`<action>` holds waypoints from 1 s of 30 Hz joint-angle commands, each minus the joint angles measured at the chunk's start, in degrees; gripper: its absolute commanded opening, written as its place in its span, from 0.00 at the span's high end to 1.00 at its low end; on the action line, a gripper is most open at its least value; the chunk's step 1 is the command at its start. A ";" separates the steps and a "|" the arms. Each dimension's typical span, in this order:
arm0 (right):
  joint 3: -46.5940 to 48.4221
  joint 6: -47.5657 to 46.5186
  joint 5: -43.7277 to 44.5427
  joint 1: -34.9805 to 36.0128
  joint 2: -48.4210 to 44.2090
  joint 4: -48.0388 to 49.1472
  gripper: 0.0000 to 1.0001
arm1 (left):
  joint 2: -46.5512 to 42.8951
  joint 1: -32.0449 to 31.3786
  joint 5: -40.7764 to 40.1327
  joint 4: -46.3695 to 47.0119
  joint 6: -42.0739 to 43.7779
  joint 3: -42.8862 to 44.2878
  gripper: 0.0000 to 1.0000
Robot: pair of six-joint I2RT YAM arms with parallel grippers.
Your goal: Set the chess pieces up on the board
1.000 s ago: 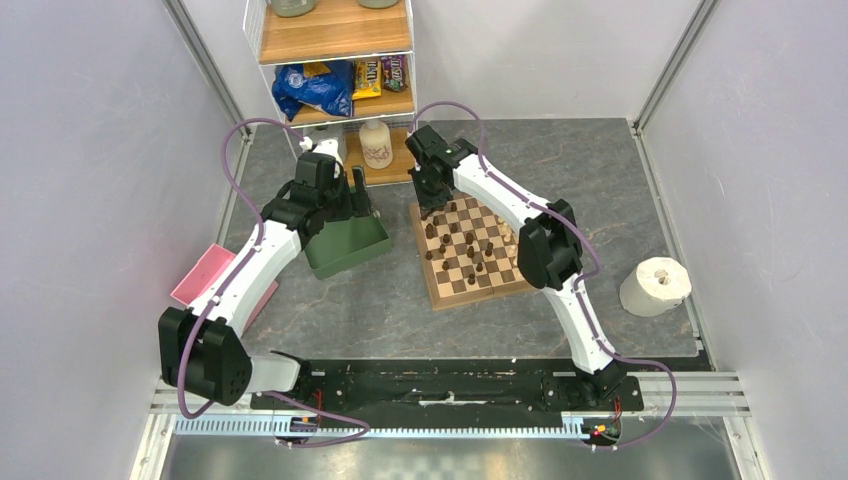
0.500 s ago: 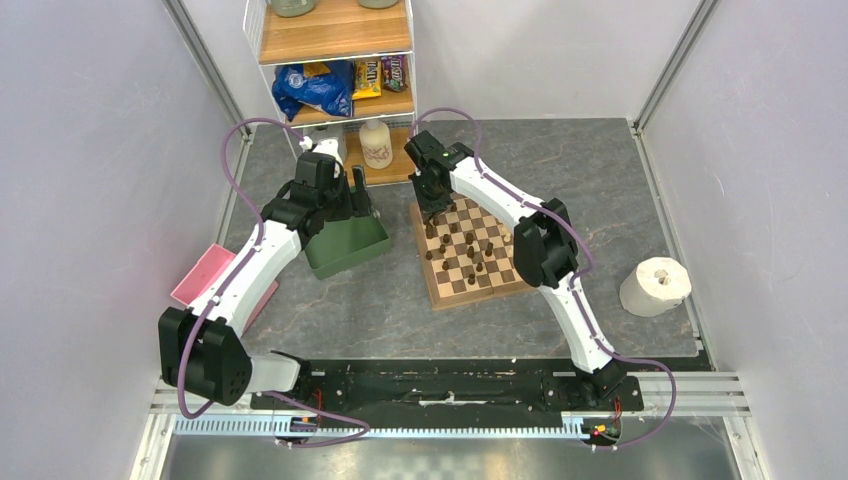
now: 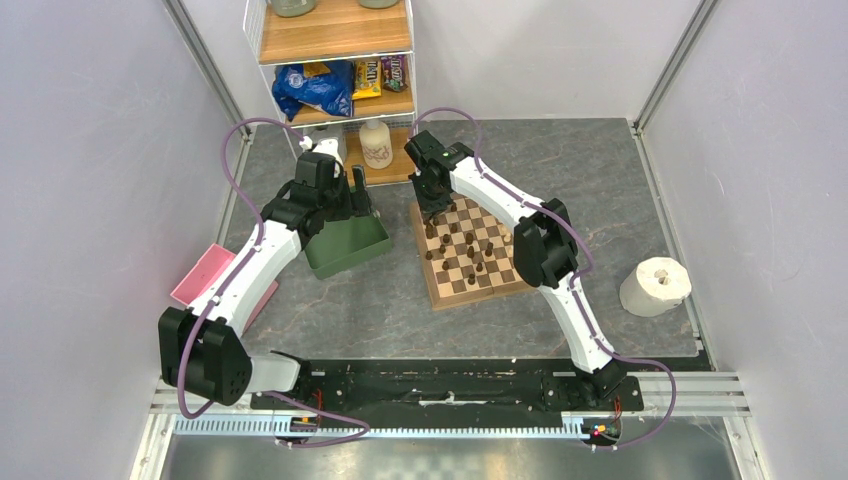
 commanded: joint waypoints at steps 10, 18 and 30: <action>2.00 -1.28 -0.13 0.35 -0.79 -2.26 0.92 | -0.19 0.29 1.45 2.12 -1.25 -0.40 0.11; 1.75 -1.47 -0.14 0.41 -0.12 -1.42 0.90 | -0.06 0.29 1.33 2.13 -1.28 -0.31 0.11; 3.50 -1.18 -0.07 0.36 -0.33 -1.06 0.70 | 0.29 0.29 1.44 2.13 -1.35 -0.23 0.11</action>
